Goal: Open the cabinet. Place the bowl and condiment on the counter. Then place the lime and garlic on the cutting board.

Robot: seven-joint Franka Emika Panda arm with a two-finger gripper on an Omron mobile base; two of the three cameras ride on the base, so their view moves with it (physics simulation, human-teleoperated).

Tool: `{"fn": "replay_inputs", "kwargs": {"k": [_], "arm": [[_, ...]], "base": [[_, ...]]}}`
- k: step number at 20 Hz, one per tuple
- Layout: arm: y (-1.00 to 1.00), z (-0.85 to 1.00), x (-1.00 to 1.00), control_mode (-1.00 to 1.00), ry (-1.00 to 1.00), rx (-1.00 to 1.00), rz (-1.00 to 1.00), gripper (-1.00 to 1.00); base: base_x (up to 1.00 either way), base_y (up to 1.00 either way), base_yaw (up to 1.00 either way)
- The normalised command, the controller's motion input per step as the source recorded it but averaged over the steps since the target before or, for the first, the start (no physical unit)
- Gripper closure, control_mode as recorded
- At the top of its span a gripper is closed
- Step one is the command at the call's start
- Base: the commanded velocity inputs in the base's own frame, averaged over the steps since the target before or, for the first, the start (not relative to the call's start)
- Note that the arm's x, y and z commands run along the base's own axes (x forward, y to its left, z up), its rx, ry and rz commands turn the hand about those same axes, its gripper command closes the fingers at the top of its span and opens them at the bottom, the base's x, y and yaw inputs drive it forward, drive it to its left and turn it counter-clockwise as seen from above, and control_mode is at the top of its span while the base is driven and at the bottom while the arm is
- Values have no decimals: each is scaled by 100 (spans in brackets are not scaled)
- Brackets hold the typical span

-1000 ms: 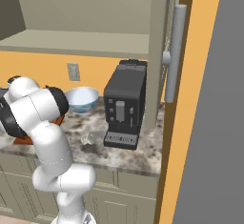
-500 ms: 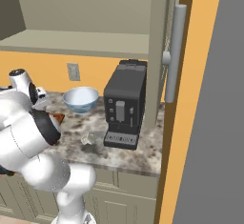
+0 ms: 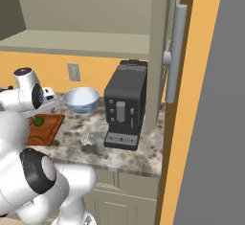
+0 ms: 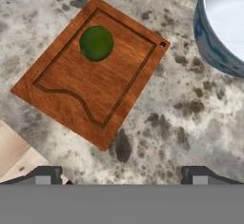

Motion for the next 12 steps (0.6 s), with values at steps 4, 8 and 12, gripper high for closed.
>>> {"fn": "replay_inputs", "kwargs": {"k": [4,8,12], "arm": [[-53,1,-26,-100,0,0,-28,-100],[-46,0,-6,-100,5,0,-37,-100],[-49,0,0,-100,12,0,-42,-100]], "base": [[0,0,0],[0,0,0],[0,0,0]]}}
